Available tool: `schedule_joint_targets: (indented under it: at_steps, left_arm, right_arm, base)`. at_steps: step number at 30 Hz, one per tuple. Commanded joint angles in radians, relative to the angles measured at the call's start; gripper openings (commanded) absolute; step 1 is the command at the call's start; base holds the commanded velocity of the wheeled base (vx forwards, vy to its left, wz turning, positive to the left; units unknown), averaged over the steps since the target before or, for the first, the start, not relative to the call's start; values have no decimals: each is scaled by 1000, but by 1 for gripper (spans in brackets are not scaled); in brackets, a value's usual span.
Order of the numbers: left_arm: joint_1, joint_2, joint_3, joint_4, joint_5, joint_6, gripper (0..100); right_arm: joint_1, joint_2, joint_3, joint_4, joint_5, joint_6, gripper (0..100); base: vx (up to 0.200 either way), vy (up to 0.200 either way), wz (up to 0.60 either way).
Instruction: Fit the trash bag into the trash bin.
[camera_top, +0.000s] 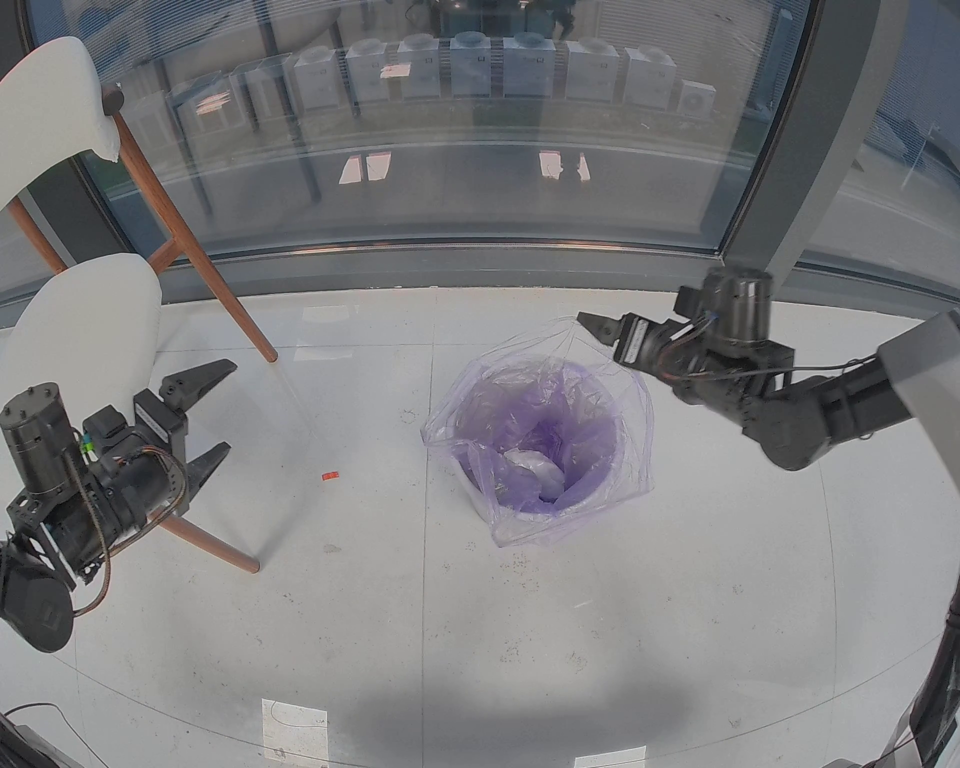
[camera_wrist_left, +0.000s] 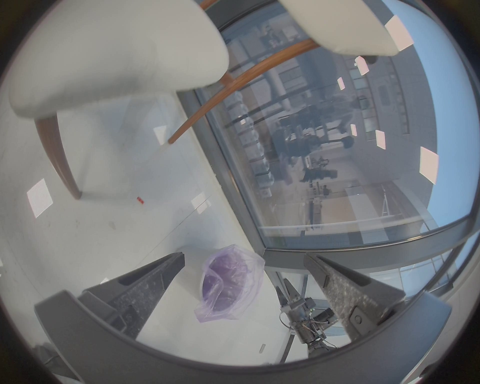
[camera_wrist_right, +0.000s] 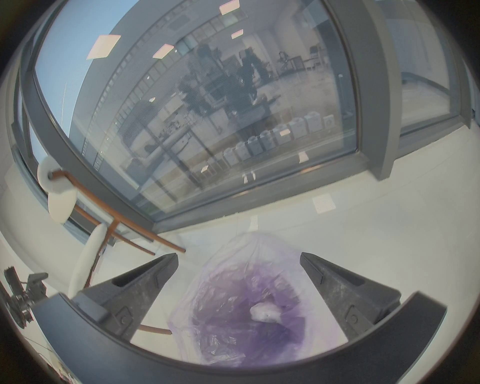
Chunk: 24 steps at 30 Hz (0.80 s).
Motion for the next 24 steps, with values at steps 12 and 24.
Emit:
schedule_joint_targets:
  at_steps: [12, 24]
  left_arm:
    - [68, -757, 369, 247, -8, 568, 100]
    - [72, -1499, 320, 1198, -91, 1070, 100]
  right_arm:
    - [-428, -1394, 1218, 9, 34, -267, 100]
    - [-378, -2021, 1225, 648, 17, -391, 100]
  base:
    - [0, 0, 0]
    - [0, 0, 0]
